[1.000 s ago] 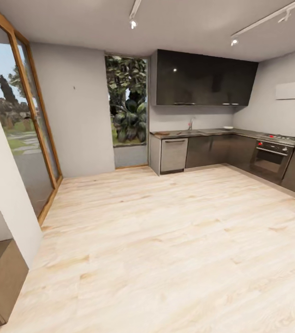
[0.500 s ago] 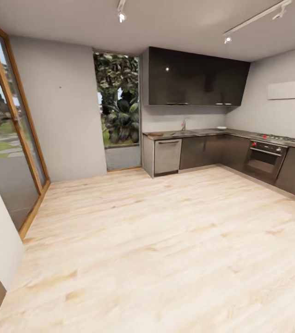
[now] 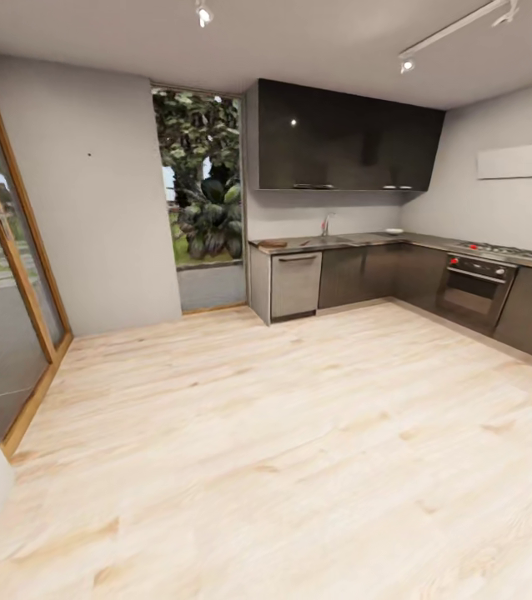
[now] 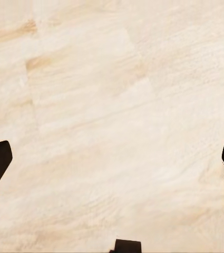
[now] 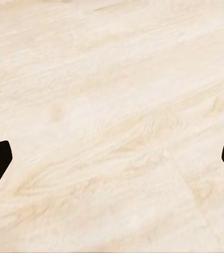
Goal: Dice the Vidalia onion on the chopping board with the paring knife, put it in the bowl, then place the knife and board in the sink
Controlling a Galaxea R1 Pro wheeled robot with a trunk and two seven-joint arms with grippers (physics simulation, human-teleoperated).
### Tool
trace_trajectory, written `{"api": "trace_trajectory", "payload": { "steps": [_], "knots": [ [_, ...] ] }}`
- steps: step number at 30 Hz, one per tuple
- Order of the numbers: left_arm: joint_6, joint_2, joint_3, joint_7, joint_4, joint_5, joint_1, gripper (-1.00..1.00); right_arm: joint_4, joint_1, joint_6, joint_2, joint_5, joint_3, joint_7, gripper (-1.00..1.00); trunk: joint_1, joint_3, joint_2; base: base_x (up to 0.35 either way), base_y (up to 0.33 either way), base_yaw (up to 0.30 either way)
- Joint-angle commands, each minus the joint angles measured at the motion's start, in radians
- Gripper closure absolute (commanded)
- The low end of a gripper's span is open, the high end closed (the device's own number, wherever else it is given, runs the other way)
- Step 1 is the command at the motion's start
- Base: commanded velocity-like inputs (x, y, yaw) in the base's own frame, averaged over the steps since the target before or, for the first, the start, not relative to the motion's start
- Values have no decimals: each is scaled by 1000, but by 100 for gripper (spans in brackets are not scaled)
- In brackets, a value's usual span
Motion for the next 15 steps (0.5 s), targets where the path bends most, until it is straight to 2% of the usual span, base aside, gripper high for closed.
{"api": "trace_trajectory", "payload": {
  "steps": [1,7,15],
  "knots": [
    [-1,0,1,2,-2,-1,0,-100,0,-1,-3,0,0,0,0,-100,1,-1,0,325,0,-4],
    [-1,0,0,2,-2,-1,0,-100,0,-1,-3,0,0,1,0,-100,1,-1,0,325,-35,-1],
    [-1,0,0,2,-2,-1,0,-100,0,-1,-3,0,0,0,0,-100,1,-1,0,317,-137,0]
  ]
}}
